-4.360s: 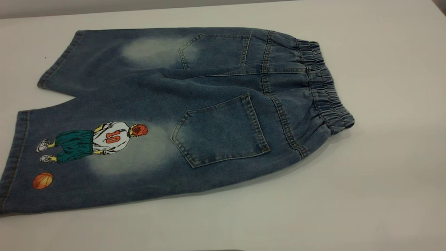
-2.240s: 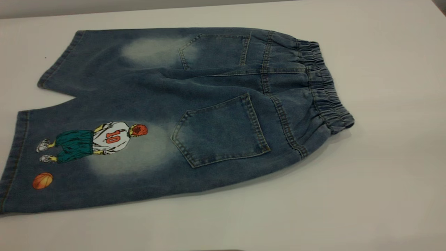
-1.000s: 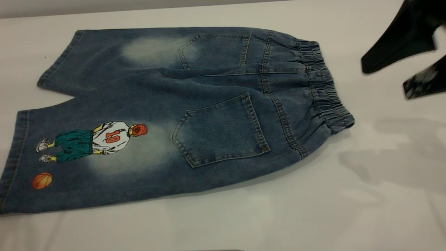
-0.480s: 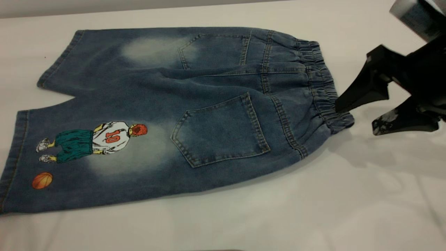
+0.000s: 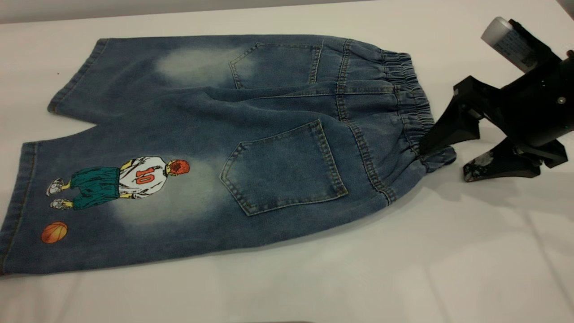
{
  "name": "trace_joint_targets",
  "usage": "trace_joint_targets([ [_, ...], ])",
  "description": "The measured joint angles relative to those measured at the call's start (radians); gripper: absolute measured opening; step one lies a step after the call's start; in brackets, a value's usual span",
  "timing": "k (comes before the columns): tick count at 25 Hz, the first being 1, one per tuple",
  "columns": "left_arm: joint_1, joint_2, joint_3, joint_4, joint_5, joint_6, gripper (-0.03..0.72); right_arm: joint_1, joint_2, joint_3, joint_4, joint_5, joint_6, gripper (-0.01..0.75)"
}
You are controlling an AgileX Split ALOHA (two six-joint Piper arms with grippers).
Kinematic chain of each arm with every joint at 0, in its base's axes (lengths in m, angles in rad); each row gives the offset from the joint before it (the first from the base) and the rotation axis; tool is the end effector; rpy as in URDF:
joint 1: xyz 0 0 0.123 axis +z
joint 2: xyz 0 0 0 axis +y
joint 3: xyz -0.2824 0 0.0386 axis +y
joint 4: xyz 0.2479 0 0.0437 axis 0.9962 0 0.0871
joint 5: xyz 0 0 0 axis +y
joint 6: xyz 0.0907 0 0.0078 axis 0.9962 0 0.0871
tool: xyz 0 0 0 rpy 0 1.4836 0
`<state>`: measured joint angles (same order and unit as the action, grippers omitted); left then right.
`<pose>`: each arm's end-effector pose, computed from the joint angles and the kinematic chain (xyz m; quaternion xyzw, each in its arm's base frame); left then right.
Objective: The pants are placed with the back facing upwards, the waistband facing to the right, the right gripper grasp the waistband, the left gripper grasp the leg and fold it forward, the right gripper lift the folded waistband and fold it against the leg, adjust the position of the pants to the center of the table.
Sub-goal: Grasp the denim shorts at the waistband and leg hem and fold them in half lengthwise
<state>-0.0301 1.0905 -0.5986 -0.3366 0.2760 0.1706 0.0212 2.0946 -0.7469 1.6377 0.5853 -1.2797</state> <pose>0.2138 -0.0147 0.2566 -0.0360 0.8980 -0.0805 0.4311 0.2974 0.0566 0.0450 0.1142 0.9371 0.3108 0.1104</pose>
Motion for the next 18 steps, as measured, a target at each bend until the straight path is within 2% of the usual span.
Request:
trace_joint_targets([
  [3, 0.0, 0.0, 0.0, 0.0, 0.0, 0.0, 0.504, 0.0, 0.003, -0.017, 0.004, 0.004, -0.001, 0.531],
  [5, 0.0, 0.0, 0.0, 0.0, 0.0, 0.0, 0.504, 0.0, 0.003, -0.02, 0.004, 0.01, -0.003, 0.486],
  [11, 0.0, 0.001, 0.0, 0.0, 0.012, 0.0, 0.504, 0.0, 0.003, -0.02, 0.004, 0.029, -0.015, 0.188],
  [13, 0.0, 0.001, 0.0, 0.0, 0.024, 0.0, 0.504, 0.0, 0.003, -0.02, 0.004, 0.048, -0.016, 0.125],
  [16, 0.0, 0.001, 0.0, 0.0, 0.03, 0.0, 0.504, 0.0, 0.003, -0.02, 0.003, 0.071, -0.018, 0.1],
  [18, 0.0, 0.001, 0.0, 0.0, 0.03, 0.0, 0.504, 0.0, 0.003, -0.02, -0.001, 0.073, -0.019, 0.136],
])
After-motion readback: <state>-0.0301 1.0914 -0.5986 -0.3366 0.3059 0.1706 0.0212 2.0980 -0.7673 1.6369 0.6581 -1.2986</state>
